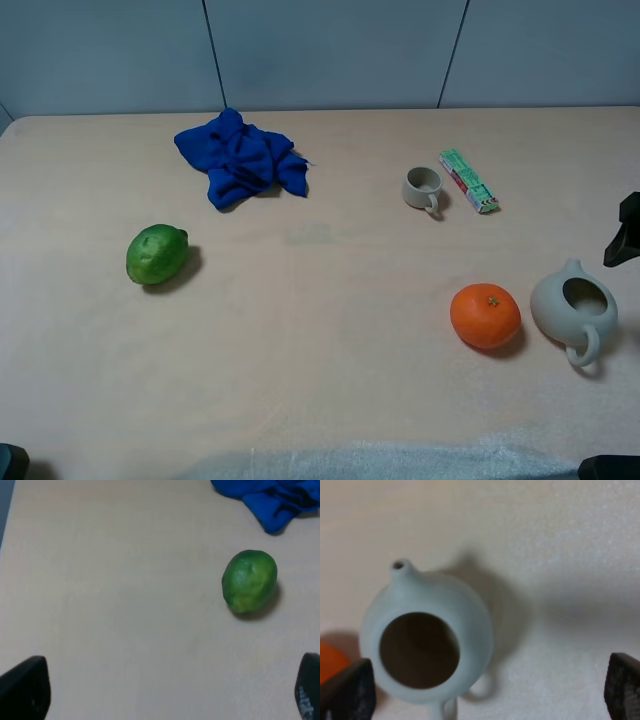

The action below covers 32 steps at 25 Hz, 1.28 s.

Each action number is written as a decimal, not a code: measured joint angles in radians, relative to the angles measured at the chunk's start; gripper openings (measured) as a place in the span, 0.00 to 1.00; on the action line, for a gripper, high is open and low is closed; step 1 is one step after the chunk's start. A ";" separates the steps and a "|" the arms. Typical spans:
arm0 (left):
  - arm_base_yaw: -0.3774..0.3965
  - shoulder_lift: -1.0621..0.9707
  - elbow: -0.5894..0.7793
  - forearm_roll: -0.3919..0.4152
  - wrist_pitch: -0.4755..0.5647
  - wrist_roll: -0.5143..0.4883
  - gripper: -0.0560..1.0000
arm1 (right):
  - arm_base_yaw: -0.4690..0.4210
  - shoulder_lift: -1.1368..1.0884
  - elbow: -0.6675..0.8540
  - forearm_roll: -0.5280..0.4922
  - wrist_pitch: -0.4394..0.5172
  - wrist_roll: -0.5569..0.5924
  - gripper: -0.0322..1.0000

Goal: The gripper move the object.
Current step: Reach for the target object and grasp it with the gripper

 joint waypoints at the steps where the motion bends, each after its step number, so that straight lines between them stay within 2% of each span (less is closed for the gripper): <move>1: 0.000 0.000 0.000 0.000 0.000 0.000 0.99 | -0.011 0.012 0.000 0.006 -0.003 -0.012 0.70; 9: 0.000 0.000 0.000 0.000 0.000 0.000 0.99 | -0.031 0.128 0.000 0.033 -0.012 -0.056 0.70; 32: 0.000 0.000 0.000 -0.001 0.000 0.000 0.99 | -0.031 0.393 -0.001 0.039 -0.107 -0.078 0.70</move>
